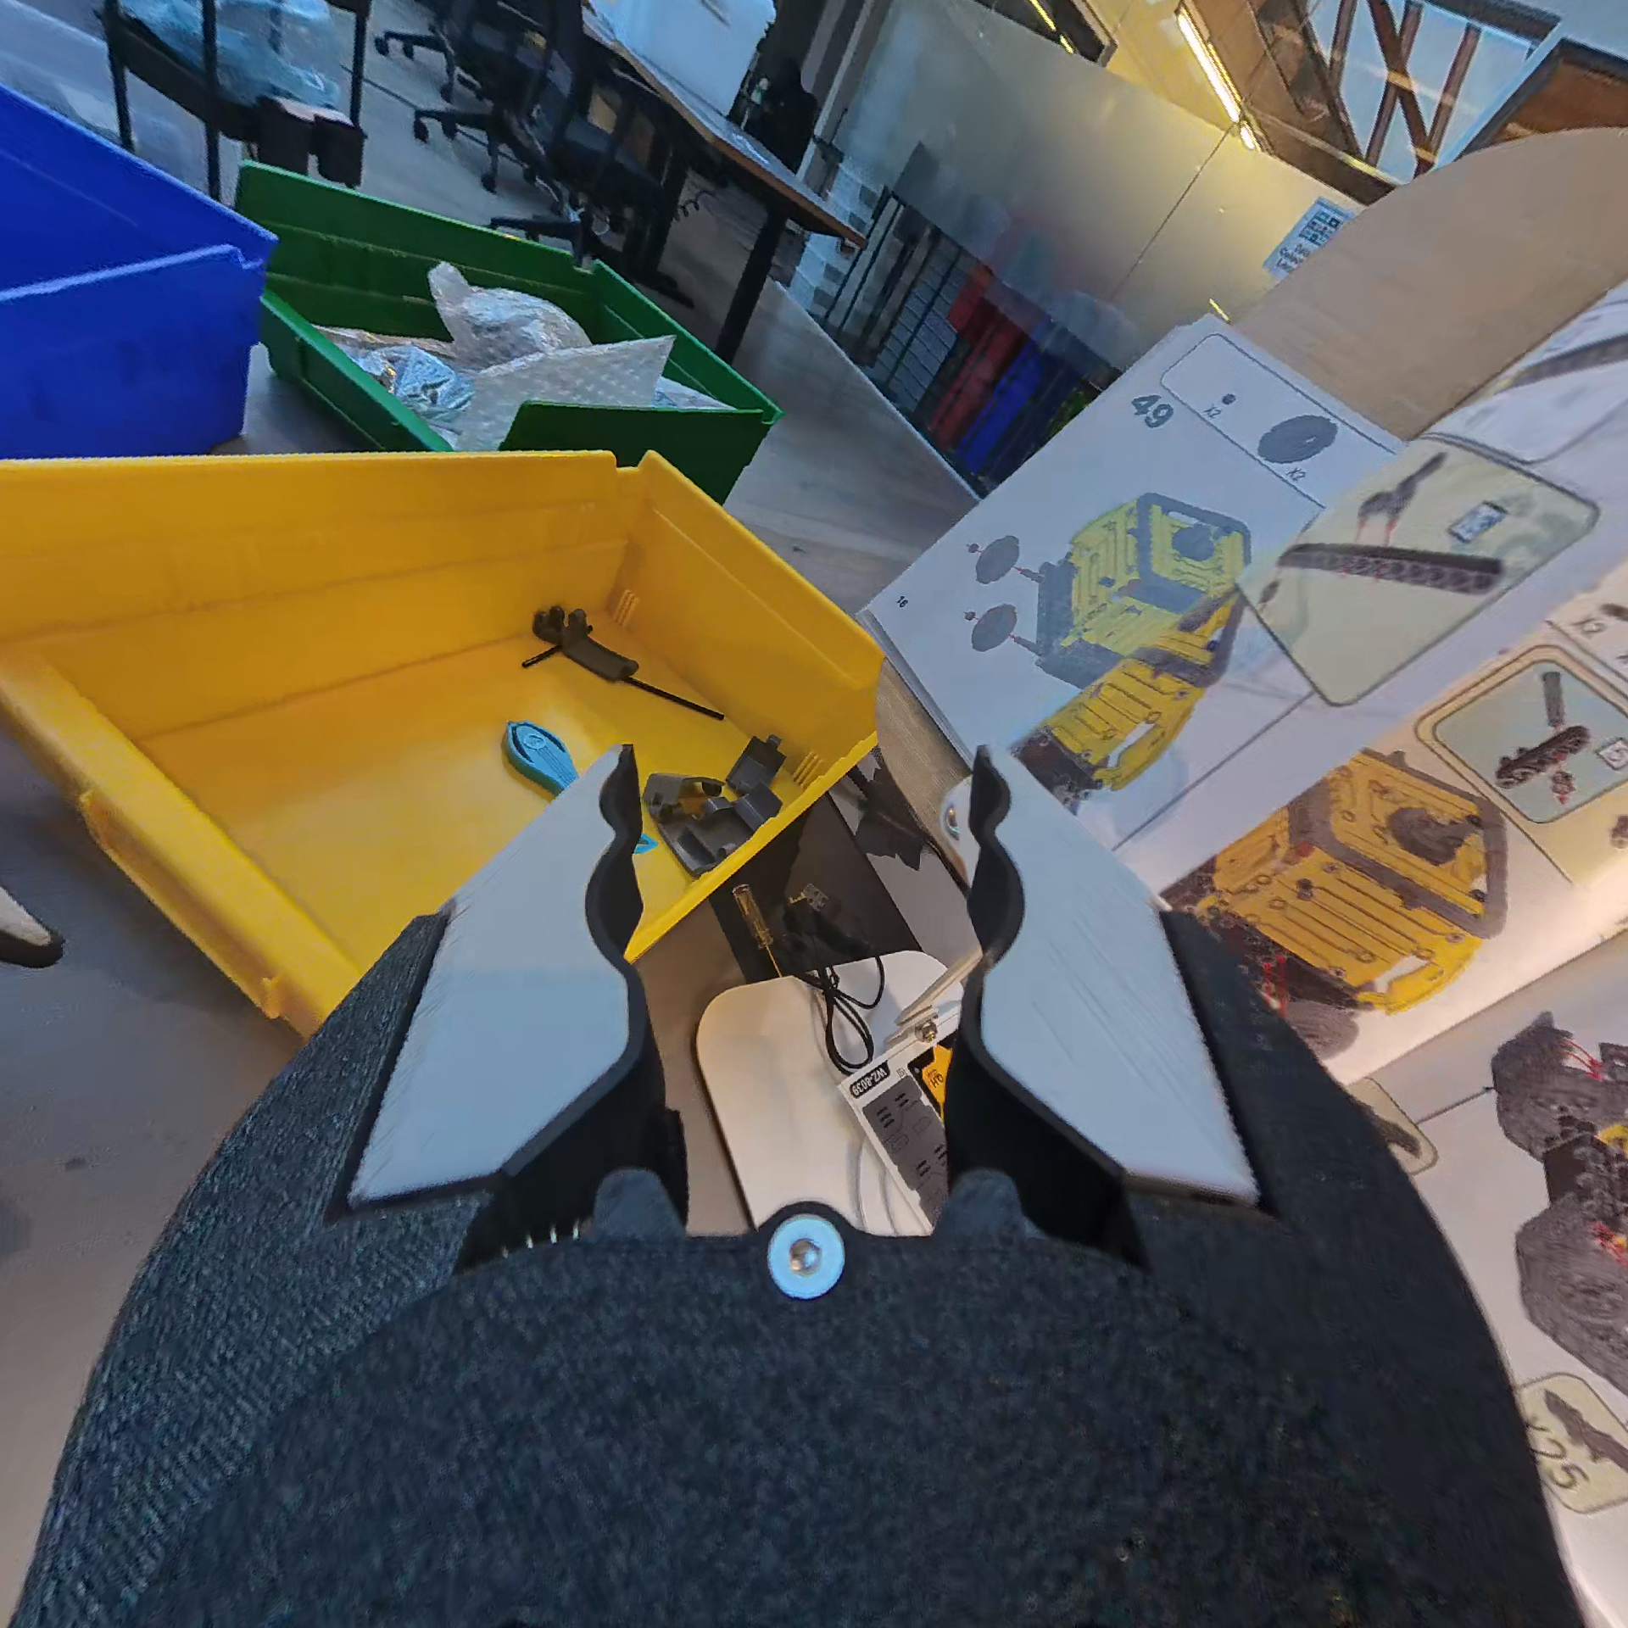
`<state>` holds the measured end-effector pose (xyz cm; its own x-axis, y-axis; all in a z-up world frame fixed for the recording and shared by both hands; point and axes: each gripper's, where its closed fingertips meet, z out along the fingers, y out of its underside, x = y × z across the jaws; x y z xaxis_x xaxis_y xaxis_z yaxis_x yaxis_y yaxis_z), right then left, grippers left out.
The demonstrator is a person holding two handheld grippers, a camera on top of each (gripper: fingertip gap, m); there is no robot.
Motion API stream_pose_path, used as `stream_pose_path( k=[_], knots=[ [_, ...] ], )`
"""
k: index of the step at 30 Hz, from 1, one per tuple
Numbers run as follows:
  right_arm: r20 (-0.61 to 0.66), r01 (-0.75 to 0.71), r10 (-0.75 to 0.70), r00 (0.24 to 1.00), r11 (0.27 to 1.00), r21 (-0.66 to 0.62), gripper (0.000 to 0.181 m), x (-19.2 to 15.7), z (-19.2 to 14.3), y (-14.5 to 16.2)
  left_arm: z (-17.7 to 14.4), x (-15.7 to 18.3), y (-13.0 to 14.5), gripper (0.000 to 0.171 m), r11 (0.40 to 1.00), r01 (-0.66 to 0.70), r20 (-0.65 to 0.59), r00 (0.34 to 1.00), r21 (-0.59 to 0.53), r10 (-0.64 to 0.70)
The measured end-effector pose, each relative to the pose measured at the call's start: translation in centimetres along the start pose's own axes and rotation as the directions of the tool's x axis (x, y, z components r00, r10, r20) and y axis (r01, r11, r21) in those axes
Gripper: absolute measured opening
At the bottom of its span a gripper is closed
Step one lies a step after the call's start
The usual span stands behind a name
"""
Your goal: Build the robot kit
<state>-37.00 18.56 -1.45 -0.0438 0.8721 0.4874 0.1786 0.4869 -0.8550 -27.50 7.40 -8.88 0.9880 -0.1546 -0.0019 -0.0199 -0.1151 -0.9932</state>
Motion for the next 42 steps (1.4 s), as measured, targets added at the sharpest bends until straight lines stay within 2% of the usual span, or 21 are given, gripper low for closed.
stream_pose_path(
  k=[5,7,10,14,16,20,24,27,30,32,34,36,37,40,42],
  knots=[
    [0.027,0.000,-0.001,1.000,0.999,0.041,0.075,-1.0,-0.4,-0.1,0.0,0.1,0.0,0.058,1.000,0.001,-0.004,1.000,-0.002,-0.001],
    [0.092,0.032,-0.038,0.995,0.997,0.068,0.074,-2.6,-0.6,-0.3,0.0,0.1,0.0,0.058,1.000,0.001,-0.004,1.000,-0.001,-0.001],
    [0.157,0.113,-0.133,0.979,0.985,0.134,0.070,-5.0,-1.3,-0.8,0.0,0.1,0.0,0.058,1.000,0.004,-0.004,1.000,-0.001,-0.004],
    [0.140,0.084,-0.123,0.982,0.963,0.258,0.059,-5.3,-3.2,-2.6,-0.1,0.0,-0.1,0.058,1.000,0.006,-0.003,1.000,0.003,-0.006],
    [0.075,0.041,-0.071,0.995,0.936,0.350,0.057,-3.9,-4.9,-4.1,-0.1,0.0,-0.1,0.058,1.000,0.008,-0.003,1.000,0.005,-0.008],
    [-0.135,-0.028,0.116,0.984,0.851,0.525,0.053,1.5,-9.4,-6.1,0.0,0.1,-0.2,0.058,1.000,0.011,-0.009,1.000,0.006,-0.011],
    [-0.237,-0.124,0.307,0.922,0.813,0.569,0.057,6.8,-11.7,-5.0,0.0,0.3,-0.1,0.058,1.000,0.009,-0.013,1.000,0.002,-0.009],
    [-0.184,-0.264,0.467,0.865,0.735,0.625,0.060,10.0,-12.5,-4.0,-0.1,0.2,-0.2,0.058,1.000,0.011,-0.012,1.000,0.004,-0.011],
    [-0.139,-0.364,0.525,0.840,0.734,0.574,0.061,11.4,-11.3,-2.7,-0.1,0.1,-0.2,0.058,1.000,0.019,-0.013,1.000,0.005,-0.019],
    [-0.126,-0.452,0.558,0.820,0.767,0.455,0.054,11.5,-9.0,-0.8,-0.1,0.2,-0.2,0.058,1.000,0.029,-0.019,0.999,0.006,-0.029],
    [-0.093,-0.476,0.541,0.836,0.799,0.368,0.042,10.5,-7.2,0.0,-0.1,0.2,-0.3,0.057,0.999,0.033,-0.023,0.999,0.008,-0.033],
    [-0.046,-0.462,0.494,0.868,0.839,0.286,0.030,8.8,-5.3,0.2,-0.1,0.1,-0.3,0.057,0.999,0.034,-0.021,0.999,0.009,-0.033],
    [-0.032,-0.446,0.467,0.884,0.861,0.246,0.030,7.9,-4.5,0.3,-0.1,0.1,-0.4,0.057,0.999,0.035,-0.019,0.999,0.013,-0.035],
    [-0.001,-0.385,0.390,0.921,0.909,0.156,0.032,5.7,-2.2,0.5,0.1,-0.6,-0.9,0.058,0.999,0.018,0.017,1.000,0.027,-0.019],
    [0.039,-0.359,0.356,0.934,0.928,0.101,0.042,4.3,-0.8,0.7,0.7,-1.6,-1.7,0.060,0.999,-0.015,0.055,0.998,0.031,0.013]
  ],
)
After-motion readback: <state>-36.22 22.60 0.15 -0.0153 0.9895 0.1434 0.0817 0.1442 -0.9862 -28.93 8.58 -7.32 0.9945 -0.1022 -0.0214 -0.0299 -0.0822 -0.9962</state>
